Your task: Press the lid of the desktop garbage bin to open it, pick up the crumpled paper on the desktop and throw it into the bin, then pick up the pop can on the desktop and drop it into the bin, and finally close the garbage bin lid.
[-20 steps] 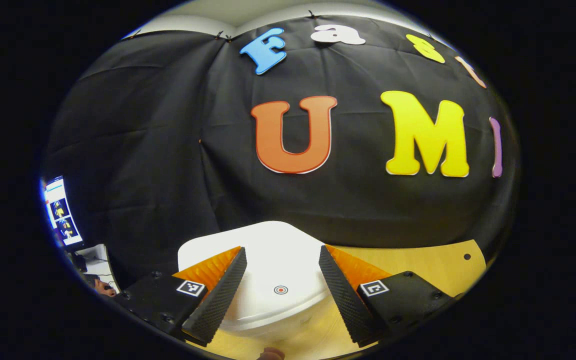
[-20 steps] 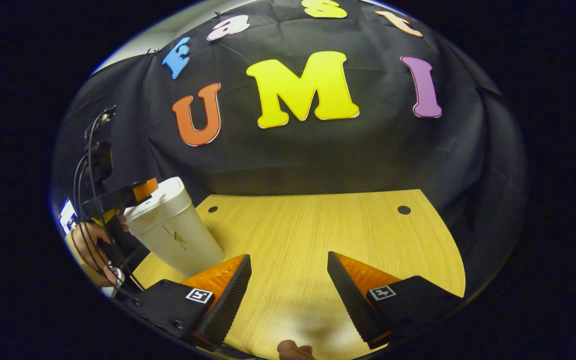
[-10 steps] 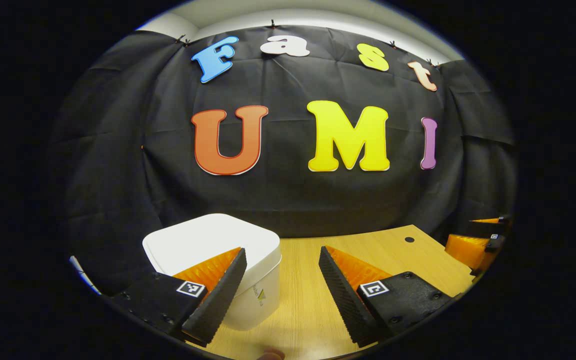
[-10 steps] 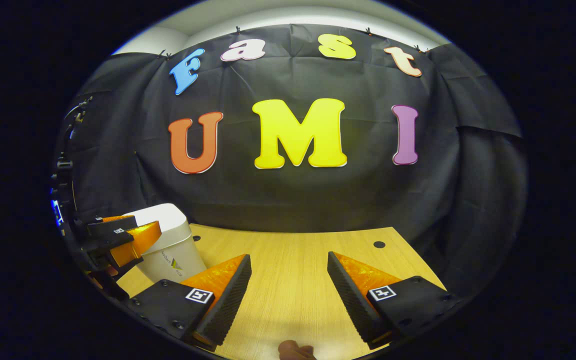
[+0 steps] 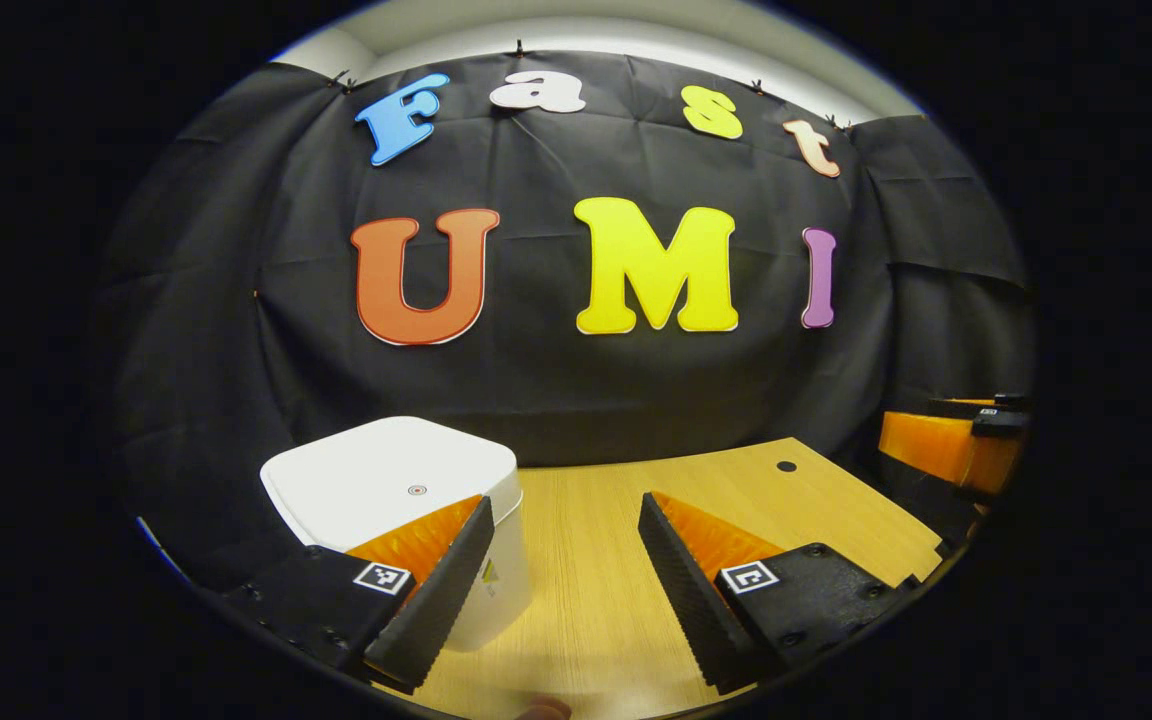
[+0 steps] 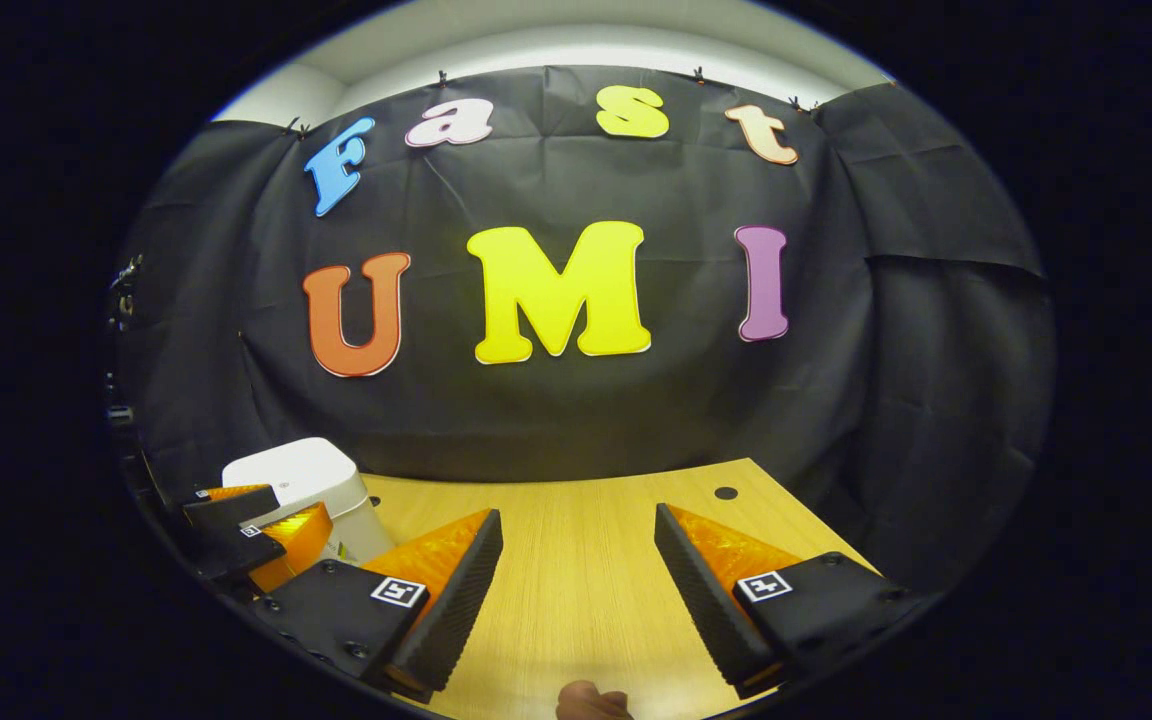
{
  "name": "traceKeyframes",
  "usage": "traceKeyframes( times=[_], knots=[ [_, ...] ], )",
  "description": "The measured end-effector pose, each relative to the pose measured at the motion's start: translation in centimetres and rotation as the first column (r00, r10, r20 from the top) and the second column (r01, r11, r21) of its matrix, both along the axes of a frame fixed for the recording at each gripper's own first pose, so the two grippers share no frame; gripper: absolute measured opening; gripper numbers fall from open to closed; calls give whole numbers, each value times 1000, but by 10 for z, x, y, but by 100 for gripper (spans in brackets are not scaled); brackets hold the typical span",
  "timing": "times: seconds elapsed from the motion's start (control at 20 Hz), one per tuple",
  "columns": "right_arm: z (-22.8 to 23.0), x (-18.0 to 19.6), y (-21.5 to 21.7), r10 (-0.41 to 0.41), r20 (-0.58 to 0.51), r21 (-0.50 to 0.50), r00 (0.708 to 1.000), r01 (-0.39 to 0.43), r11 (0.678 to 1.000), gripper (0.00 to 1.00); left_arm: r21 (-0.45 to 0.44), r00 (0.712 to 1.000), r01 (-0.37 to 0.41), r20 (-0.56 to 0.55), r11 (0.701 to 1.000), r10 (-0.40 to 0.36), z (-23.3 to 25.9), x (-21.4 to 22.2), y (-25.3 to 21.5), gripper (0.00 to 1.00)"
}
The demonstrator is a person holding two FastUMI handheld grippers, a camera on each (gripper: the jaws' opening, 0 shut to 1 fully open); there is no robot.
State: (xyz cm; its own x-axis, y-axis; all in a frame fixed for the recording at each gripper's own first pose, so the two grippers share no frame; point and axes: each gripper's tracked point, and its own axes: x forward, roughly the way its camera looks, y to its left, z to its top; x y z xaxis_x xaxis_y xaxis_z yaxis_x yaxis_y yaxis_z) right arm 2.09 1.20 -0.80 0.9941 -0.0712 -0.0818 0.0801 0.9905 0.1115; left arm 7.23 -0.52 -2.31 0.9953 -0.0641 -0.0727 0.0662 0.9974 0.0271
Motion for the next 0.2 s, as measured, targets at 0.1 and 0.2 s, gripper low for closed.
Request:
traceKeyframes(
  times=[0.1,0.2],
  knots=[
    [-4,-5,11,21,-14,5,1000,-21,1000,96,20,1000,21,14,1000,-21,1,-1,-9,96],
    [-2,-6,16,37,-10,-11,999,-37,999,96,24,999,26,18,999,-26,2,-4,-11,96]
  ],
)
